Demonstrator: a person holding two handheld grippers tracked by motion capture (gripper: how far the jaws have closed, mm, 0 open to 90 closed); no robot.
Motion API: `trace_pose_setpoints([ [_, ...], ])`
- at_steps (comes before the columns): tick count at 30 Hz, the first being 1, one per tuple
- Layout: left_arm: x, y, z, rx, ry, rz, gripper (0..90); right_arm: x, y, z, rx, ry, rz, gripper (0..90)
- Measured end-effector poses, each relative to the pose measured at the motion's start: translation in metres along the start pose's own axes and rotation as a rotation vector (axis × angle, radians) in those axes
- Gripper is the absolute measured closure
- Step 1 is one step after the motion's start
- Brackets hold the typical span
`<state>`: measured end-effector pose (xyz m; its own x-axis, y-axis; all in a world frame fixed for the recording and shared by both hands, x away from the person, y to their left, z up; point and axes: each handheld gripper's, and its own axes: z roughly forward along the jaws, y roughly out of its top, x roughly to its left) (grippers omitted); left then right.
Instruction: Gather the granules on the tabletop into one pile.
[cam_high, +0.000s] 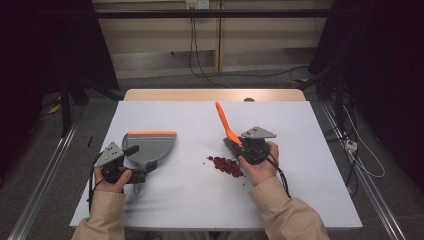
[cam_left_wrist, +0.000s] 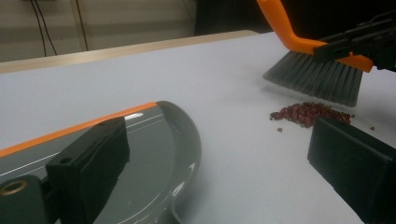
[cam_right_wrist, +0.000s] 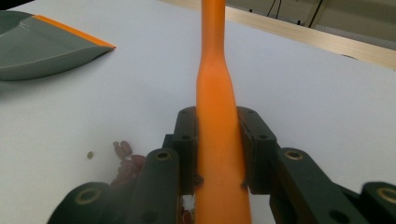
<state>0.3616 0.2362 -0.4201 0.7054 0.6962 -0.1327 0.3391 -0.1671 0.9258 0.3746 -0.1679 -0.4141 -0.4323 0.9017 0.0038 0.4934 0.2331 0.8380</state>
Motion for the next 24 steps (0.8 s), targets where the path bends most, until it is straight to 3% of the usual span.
trace_pose_setpoints([
  [8,-0.001,0.0,0.0,0.0,0.0,0.002,5.4,-0.008,-0.015,-0.012,0.042,-0.059,-0.025,71.5],
  [12,-0.002,0.0,0.0,0.001,-0.001,0.005,5.4,-0.003,-0.018,-0.01,0.029,-0.039,0.0,71.6],
  [17,-0.001,0.0,0.0,0.001,0.001,0.004,5.4,0.012,-0.014,-0.001,0.012,-0.021,-0.008,71.5],
  [24,0.0,0.0,0.0,0.002,0.002,0.004,5.4,0.013,-0.009,0.005,-0.007,0.005,-0.004,71.5],
])
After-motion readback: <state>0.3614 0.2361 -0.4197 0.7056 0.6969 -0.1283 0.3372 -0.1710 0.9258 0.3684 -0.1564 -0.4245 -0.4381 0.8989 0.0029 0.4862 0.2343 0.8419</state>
